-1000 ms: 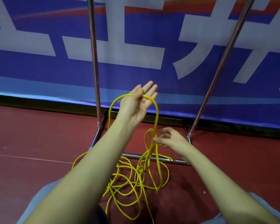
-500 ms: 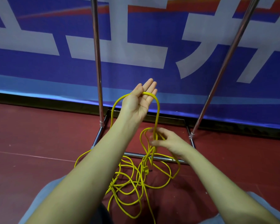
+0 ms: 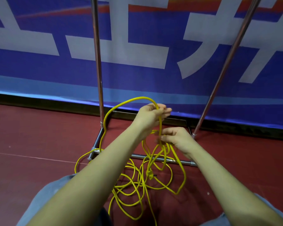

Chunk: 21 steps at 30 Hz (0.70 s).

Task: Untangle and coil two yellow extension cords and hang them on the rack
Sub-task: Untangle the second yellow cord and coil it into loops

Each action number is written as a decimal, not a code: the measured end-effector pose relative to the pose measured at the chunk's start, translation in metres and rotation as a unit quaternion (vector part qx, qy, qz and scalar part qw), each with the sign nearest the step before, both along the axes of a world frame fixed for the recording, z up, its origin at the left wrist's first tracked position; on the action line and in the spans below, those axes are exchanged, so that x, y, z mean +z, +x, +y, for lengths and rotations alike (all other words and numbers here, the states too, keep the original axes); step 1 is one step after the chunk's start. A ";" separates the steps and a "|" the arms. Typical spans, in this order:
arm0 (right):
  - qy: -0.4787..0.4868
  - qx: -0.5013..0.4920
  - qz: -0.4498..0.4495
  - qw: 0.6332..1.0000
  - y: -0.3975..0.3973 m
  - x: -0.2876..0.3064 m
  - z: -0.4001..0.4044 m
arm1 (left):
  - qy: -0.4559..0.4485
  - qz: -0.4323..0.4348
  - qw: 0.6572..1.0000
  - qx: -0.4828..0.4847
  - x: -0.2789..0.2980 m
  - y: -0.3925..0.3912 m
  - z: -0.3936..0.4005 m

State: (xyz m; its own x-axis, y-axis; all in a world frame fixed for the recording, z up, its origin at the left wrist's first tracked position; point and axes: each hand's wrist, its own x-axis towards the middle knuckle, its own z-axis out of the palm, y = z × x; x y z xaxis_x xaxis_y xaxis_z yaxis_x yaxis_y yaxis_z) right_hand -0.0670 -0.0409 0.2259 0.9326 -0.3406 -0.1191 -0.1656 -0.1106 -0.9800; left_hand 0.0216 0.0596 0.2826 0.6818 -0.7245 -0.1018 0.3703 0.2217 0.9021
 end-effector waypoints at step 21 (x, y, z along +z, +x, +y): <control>-0.013 0.021 -0.071 0.997 -0.001 0.016 0.005 | -0.194 0.184 0.957 0.111 0.048 0.024 0.026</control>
